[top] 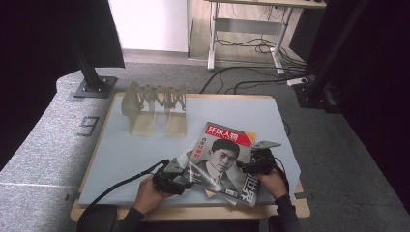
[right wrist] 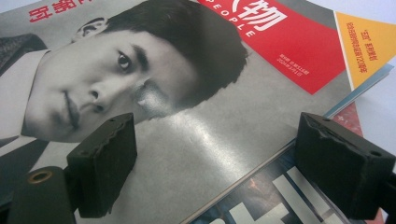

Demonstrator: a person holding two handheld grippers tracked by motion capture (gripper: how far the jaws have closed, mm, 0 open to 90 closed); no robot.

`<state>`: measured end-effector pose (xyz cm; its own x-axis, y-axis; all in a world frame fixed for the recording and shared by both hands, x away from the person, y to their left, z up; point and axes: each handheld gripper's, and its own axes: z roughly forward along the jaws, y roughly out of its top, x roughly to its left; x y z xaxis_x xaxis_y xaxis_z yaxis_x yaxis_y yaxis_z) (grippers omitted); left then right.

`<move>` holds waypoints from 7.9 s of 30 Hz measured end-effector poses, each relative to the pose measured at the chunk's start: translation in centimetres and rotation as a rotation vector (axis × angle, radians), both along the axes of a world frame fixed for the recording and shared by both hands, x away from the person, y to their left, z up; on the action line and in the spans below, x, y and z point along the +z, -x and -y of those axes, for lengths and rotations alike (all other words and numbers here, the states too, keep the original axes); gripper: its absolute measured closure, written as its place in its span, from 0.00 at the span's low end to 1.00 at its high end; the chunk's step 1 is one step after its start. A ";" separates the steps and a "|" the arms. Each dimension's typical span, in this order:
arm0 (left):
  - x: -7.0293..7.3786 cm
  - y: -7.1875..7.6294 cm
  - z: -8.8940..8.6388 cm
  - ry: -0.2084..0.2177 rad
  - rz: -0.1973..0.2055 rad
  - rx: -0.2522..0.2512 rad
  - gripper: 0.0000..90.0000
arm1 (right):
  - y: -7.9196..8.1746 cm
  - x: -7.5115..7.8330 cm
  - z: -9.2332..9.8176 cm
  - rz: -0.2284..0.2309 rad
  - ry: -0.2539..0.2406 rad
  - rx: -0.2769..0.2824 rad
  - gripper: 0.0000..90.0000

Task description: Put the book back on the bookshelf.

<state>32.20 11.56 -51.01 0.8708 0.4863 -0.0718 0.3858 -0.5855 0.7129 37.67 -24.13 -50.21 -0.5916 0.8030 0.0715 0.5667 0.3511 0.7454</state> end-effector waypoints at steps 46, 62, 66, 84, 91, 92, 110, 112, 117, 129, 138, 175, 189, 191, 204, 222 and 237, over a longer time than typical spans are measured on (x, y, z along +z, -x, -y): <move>-1.8 -2.6 -5.7 -0.088 0.015 0.240 0.05 | -6.5 -0.3 2.0 -0.119 -0.034 -0.102 0.01; -1.9 -2.6 -5.7 -0.088 0.015 0.240 0.05 | -9.4 -0.9 2.5 -0.205 -0.096 -0.108 0.00; -1.9 -2.6 -5.7 -0.088 0.015 0.241 0.05 | -10.0 -0.8 2.3 -0.222 -0.094 -0.085 0.01; -1.9 -2.6 -5.6 -0.087 0.016 0.244 0.05 | -9.4 2.1 1.8 -0.066 -0.027 -0.087 0.49; -1.9 -2.6 -5.7 -0.090 0.016 0.242 0.05 | -9.1 2.4 1.9 -0.045 0.037 -0.104 0.82; -1.9 -2.6 -5.7 -0.090 0.016 0.242 0.05 | -9.0 2.4 2.0 -0.045 0.041 -0.109 0.85; -1.8 -2.5 -5.6 -0.091 0.020 0.243 0.06 | -7.3 5.4 1.6 0.044 -0.030 -0.069 0.96; -1.8 -2.5 -5.6 -0.092 0.022 0.242 0.06 | -7.0 5.8 1.4 0.057 -0.029 -0.060 0.96; -1.8 -2.5 -5.6 -0.092 0.023 0.240 0.07 | -6.1 7.1 0.7 0.092 -0.024 -0.034 0.96; -1.7 -2.3 -5.6 -0.087 0.022 0.223 0.12 | -4.7 9.3 -0.2 0.140 -0.030 0.008 0.96; -0.6 -2.5 -5.4 -0.112 0.008 0.222 0.17 | -4.1 10.4 -0.3 0.163 -0.048 0.032 0.96; 2.3 -6.5 1.8 -0.081 -0.023 -0.003 0.18 | -2.8 13.4 -1.1 0.224 -0.065 0.087 0.96; 1.8 -6.4 2.1 -0.073 -0.025 -0.009 0.20 | -5.2 8.4 0.7 0.123 -0.012 0.007 0.95; 1.8 -6.4 2.1 -0.072 -0.027 -0.008 0.20 | -5.5 7.7 1.2 0.104 -0.006 -0.015 0.95; 1.8 -6.3 2.1 -0.069 -0.026 -0.012 0.20 | -7.5 2.6 4.1 -0.026 -0.011 -0.126 0.85; 1.8 -6.3 2.1 -0.068 -0.016 -0.014 0.20 | -6.9 -0.1 6.3 -0.198 -0.124 -0.136 0.31; 1.6 -6.2 2.2 -0.053 -0.019 -0.021 0.20 | -8.2 -1.1 5.7 -0.313 -0.271 -0.087 0.34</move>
